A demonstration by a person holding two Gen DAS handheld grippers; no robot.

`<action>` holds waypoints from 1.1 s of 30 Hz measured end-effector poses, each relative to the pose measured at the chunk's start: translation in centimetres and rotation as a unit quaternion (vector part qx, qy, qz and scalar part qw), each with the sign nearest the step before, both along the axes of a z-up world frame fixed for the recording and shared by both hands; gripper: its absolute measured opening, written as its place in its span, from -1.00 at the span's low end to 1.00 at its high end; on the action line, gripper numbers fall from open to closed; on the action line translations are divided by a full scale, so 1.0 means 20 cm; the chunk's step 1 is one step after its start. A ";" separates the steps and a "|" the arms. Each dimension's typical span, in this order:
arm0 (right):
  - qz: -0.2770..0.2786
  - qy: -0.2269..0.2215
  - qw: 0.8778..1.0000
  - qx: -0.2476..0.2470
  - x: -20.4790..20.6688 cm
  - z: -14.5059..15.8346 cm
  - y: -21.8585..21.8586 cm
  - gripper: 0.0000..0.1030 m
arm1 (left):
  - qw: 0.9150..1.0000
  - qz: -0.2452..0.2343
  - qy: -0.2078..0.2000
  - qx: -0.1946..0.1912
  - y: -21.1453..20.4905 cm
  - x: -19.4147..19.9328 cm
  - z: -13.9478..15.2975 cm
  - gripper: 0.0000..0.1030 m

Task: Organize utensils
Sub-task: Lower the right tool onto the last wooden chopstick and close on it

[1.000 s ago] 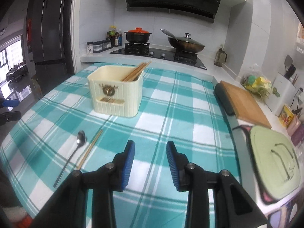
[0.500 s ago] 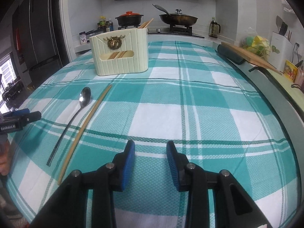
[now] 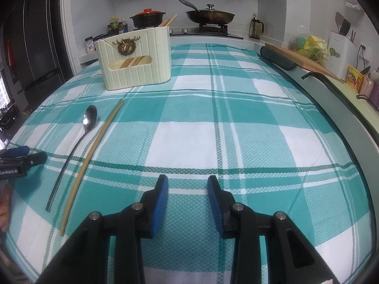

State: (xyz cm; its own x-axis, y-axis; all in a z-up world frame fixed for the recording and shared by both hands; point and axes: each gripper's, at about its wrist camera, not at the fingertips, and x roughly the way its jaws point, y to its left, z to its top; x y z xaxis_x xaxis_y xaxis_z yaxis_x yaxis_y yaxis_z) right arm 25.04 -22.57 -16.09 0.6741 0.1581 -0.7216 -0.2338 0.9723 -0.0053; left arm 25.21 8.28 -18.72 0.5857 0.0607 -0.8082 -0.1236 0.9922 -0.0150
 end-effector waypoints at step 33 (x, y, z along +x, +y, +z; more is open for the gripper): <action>0.098 0.061 0.993 0.003 0.12 -0.01 0.53 -0.87 | 1.000 -0.003 -0.001 -0.008 0.00 0.00 0.00 0.99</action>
